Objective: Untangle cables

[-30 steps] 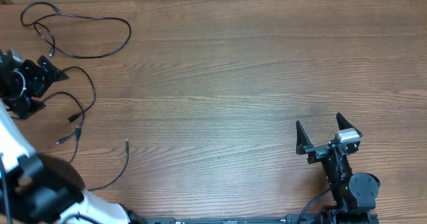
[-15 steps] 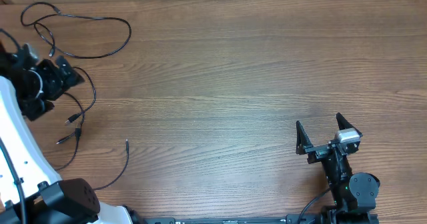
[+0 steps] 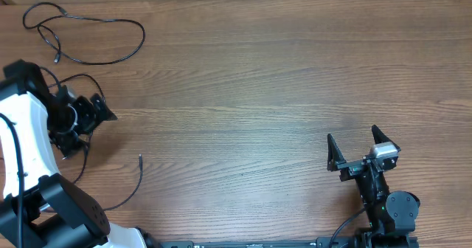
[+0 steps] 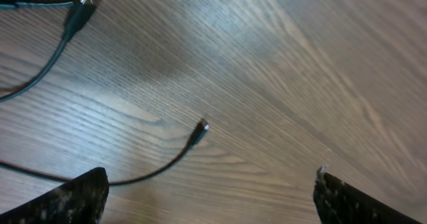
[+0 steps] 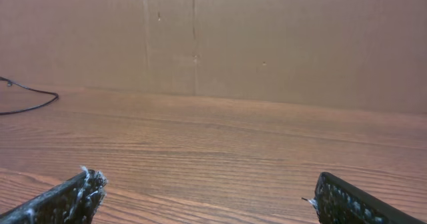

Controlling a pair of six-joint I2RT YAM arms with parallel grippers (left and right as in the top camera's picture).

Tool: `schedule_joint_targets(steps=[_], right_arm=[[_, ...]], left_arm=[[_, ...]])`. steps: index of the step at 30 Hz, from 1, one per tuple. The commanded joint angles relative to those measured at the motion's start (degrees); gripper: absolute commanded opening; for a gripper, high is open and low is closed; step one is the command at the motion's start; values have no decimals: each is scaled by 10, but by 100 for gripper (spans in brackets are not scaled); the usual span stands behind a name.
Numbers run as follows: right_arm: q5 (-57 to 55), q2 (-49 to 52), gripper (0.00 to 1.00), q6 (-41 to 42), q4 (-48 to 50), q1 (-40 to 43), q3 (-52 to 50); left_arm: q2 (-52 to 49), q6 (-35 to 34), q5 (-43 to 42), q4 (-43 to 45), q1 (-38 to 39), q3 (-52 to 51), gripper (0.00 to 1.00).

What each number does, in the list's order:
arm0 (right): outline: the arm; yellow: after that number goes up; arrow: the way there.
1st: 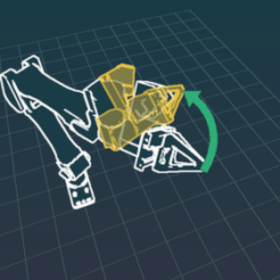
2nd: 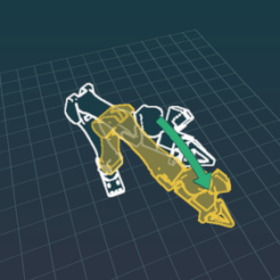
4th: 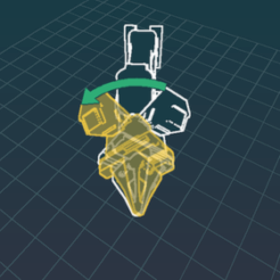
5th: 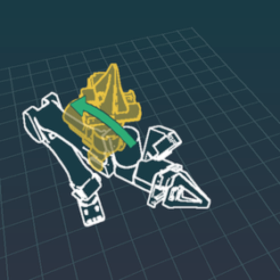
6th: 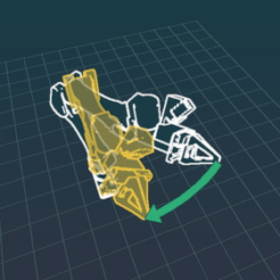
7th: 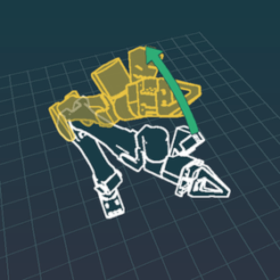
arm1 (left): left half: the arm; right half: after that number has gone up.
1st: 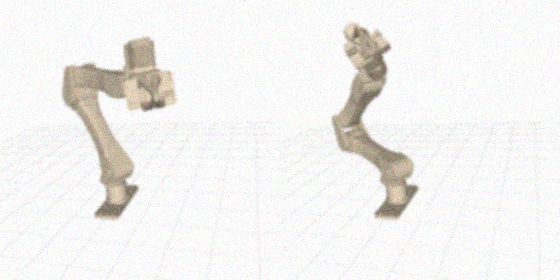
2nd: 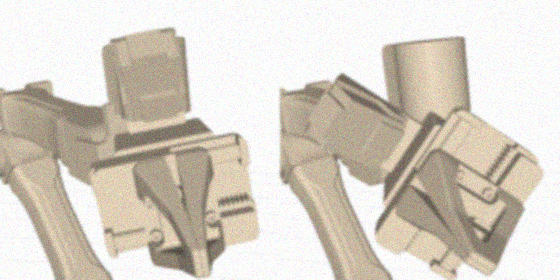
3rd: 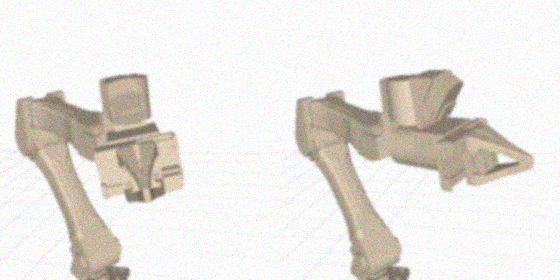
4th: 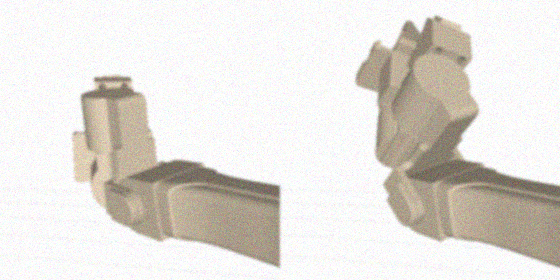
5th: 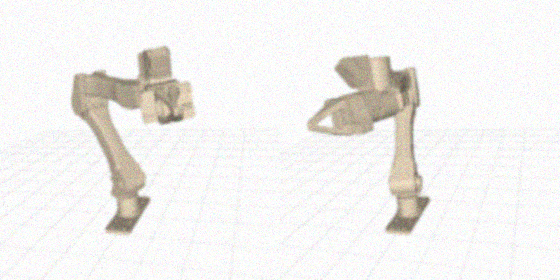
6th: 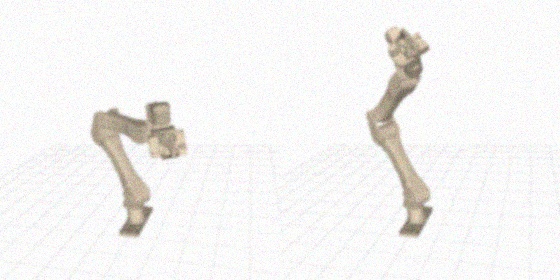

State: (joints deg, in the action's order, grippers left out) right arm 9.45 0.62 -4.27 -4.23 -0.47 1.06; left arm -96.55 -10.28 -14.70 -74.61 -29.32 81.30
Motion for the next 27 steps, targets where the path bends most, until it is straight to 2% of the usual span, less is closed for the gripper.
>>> schedule_joint_targets(steps=[1, 10, 14, 19, 23, 27], right_arm=[[-4, -5, 100, -1, 3, -2, -6], [-4, -5, 100, -1, 3, -2, -6], [-4, -5, 100, -1, 3, -2, -6], [-4, -5, 100, -1, 3, -2, -6], [-4, -5, 100, -1, 3, -2, -6], [-4, -5, 100, -1, 3, -2, -6]], left_arm=[[1, 15, 3, 24, 2, -48, 97], [1, 26, 12, 128, 2, -140, 95], [1, 23, 90, 174, 2, -155, 93], [1, 24, 106, 268, 2, -161, 94], [-2, 17, 158, 294, 2, -161, 94], [-8, 37, 253, 299, 0, -162, 100]])
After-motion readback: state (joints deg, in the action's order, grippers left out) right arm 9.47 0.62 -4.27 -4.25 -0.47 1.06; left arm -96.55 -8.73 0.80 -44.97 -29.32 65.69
